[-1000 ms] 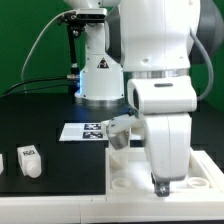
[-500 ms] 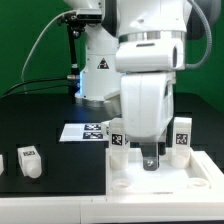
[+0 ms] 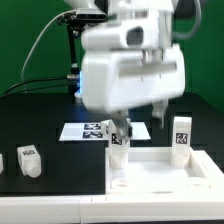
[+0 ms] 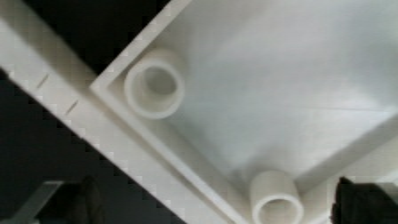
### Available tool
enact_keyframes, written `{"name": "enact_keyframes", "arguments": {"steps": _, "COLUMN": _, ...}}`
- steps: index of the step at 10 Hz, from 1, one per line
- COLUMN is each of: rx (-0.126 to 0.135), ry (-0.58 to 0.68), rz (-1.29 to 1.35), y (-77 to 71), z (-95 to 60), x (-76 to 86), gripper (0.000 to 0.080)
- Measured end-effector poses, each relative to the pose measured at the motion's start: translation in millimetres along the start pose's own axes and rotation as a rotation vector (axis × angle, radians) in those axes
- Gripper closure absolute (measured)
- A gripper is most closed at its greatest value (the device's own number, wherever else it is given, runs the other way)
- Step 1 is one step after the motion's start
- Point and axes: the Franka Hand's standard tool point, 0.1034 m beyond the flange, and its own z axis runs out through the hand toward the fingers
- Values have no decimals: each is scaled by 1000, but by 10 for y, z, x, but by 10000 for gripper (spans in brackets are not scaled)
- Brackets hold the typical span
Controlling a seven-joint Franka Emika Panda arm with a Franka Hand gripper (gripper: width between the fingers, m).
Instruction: Assemble square table
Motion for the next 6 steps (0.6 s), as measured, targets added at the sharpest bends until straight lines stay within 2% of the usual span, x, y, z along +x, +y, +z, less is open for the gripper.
{"name": "enact_keyframes", "arguments": {"steps": 1, "rx": 23, "ry": -35, "rz": 88, "y": -86, "z": -161, "x": -101, "gripper": 151}}
{"name": "enact_keyframes", "arguments": {"steps": 2, "rx": 13, "ry": -30, "rz": 188, "y": -78, "z": -224, "x": -88, "gripper": 151}}
{"name": "enact_keyframes", "arguments": {"steps": 3, "rx": 4, "ry": -15, "rz": 227, "y": -80, "z": -203, "x": -41, "gripper": 151}}
{"name": "enact_keyframes", "arguments": {"steps": 6, "rx": 10, "ry": -24, "rz": 233, "y": -103, "z": -174, "x": -99, "gripper": 151}}
